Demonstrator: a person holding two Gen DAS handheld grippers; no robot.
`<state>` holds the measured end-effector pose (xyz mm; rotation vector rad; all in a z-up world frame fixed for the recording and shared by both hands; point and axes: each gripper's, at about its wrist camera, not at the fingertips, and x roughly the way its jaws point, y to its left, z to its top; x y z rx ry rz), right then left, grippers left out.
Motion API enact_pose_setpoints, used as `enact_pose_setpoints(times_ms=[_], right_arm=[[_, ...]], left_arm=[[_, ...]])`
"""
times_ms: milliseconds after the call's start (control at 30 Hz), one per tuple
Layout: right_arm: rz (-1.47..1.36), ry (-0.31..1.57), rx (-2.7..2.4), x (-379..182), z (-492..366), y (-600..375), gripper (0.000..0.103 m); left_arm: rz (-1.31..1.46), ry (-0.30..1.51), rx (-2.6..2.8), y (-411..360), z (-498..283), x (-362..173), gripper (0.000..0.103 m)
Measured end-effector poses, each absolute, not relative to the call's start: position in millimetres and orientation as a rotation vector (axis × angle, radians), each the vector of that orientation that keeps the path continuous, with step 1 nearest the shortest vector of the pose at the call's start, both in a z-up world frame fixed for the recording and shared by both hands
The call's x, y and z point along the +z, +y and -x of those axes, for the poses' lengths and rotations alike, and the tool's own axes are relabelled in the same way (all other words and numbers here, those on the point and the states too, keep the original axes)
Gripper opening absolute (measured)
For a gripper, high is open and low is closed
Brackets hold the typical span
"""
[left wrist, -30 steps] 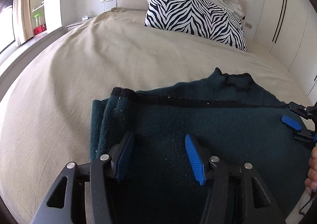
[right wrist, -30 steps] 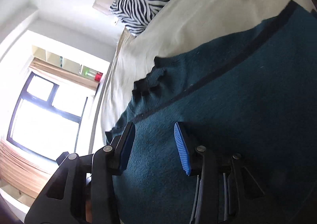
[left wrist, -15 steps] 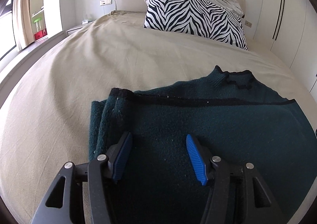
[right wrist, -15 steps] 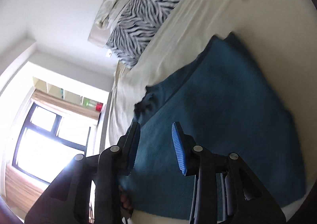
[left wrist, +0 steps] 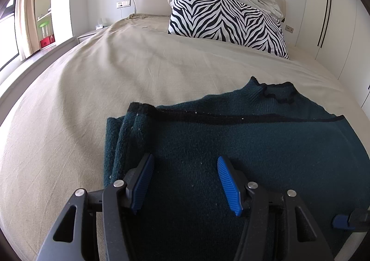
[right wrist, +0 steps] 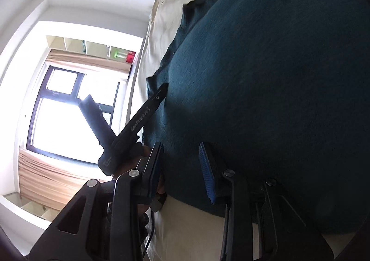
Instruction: Fold small clothes
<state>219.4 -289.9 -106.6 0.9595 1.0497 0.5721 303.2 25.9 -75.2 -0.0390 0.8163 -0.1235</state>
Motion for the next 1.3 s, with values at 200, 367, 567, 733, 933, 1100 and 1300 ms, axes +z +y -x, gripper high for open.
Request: enact_pose_setpoints(times_ms=[200,367,567,733,933,1100,1300], right_arm=[[-1.117,0.879,0.384,-113,-192,-408,0.028],[-1.16,0.774,0.186,-108,-148,-481,0.028],[-1.15,0.729,0.206,-79,-120,-479,0.044],[-1.116,0.856,0.43,-75,-160,-372,0.044],[-1.058,0.976,0.437,-105,-177,-338,0.041],[-1.232,0.83,0.357,-123,-156,-408,0.039],[-1.236,0.72,0.162,-109,-110,-480,0.041]], left_arm=[[0.039,0.816,-0.123,26,-303,-76,0.06],[0.067,0.849,-0.125,30,-302,-67,0.06],[0.149,0.868,-0.293,-4,-238,-31,0.062],[0.096,0.951,-0.353,-30,-214,-55,0.065],[0.18,0.958,-0.3,20,-210,-59,0.054],[0.205,0.966,-0.348,45,-207,-62,0.044],[0.279,0.953,-0.315,74,-197,-59,0.047]])
